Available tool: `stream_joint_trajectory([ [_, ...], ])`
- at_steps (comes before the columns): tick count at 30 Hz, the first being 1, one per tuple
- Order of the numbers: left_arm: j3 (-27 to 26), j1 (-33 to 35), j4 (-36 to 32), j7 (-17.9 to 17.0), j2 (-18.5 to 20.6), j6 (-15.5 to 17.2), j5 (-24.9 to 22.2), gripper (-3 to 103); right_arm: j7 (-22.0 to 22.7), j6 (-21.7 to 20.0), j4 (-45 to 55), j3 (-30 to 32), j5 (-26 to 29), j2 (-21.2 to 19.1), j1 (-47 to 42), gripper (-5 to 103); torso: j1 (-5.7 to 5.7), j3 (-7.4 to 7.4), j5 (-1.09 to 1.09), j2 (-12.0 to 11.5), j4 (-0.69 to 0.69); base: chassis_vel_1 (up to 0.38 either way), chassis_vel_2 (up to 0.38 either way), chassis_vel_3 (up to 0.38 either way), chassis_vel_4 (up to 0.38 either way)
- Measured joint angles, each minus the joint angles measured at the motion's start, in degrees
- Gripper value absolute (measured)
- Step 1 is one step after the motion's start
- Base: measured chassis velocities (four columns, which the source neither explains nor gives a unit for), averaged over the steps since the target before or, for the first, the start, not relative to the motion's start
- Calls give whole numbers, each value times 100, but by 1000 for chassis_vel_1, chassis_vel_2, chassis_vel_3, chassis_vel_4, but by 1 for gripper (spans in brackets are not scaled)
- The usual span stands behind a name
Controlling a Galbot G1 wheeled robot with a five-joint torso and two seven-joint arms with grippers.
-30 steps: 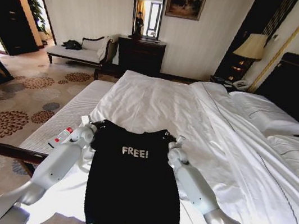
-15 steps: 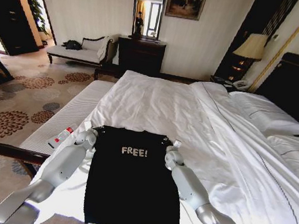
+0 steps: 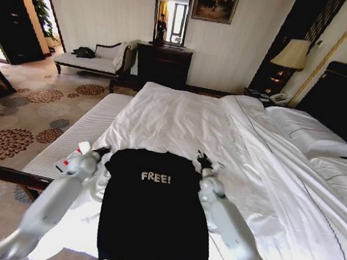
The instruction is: Fold the clothes on the bed.
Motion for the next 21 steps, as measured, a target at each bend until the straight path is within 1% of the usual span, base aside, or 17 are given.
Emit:
stream_joint_trajectory([
  [1,-259,214,-253,-27,78,-33,-152,58,67,-103,230,240,280,-112,-270,55,-1,0,2,0,1,0,0,0,0],
  [2,-396,317,-395,-31,110,-49,-232,58,114,-160,349,370,424,-154,-409,55,-1,-1,0,0,2,0,0,0,0],
  [3,-396,317,-395,-31,110,-49,-232,58,114,-160,349,370,424,-154,-409,55,-1,-1,0,0,2,0,0,0,0],
  [4,-646,488,-664,-32,150,-61,-362,64,227,-292,559,631,716,-193,-657,66,-1,-1,-2,0,-3,0,0,0,0],
  [5,-856,645,-911,-2,171,-76,-452,69,313,-409,680,804,947,-196,-822,66,-1,-1,-3,0,-7,0,0,0,0],
  [6,-1147,889,-1239,111,190,-137,-507,75,385,-524,771,959,1187,-163,-962,66,-1,-1,0,0,-5,0,0,0,0],
  [7,-1313,1064,-1435,226,198,-210,-481,80,408,-578,822,1048,1325,-119,-1052,77,-1,-1,2,0,0,0,0,0,0],
  [9,-1392,1159,-1530,297,198,-255,-431,80,412,-616,856,1105,1418,-82,-1113,77,-1,-1,3,0,0,0,0,0,0],
  [10,-1677,1550,-1906,555,142,-447,-183,91,406,-746,939,1202,1623,24,-1215,87,0,0,-1,0,0,0,0,0,0],
  [11,-1782,1696,-2093,642,99,-523,-117,91,392,-812,965,1205,1656,86,-1240,87,0,0,-4,0,2,0,0,0,0],
  [12,-1885,1809,-2316,695,53,-580,-94,96,379,-855,971,1183,1654,140,-1250,97,-1,0,-2,0,2,0,0,0,0],
  [13,-1885,1809,-2316,695,53,-580,-94,96,379,-855,971,1183,1654,140,-1250,97,-1,0,-2,0,2,0,0,0,0],
  [14,-1938,1851,-2491,707,29,-603,-97,98,375,-880,971,1162,1648,169,-1250,97,0,0,-2,0,3,0,0,0,0],
  [16,-2000,1827,-3206,699,34,-640,-59,100,381,-944,869,1044,1623,302,-1201,100,0,0,0,0,2,0,0,0,0],
  [18,-2000,1795,-3361,675,51,-637,-49,100,383,-946,826,1018,1617,323,-1181,100,0,0,0,1,0,0,0,0,0],
  [20,-1996,1617,-3939,540,146,-518,-80,100,303,-871,634,931,1627,393,-1092,100,2,1,2,0,-1,0,0,0,0],
  [21,-1998,1555,-4095,471,192,-455,-102,100,227,-816,552,902,1644,416,-1047,100,2,1,2,0,-2,0,0,0,0],
])
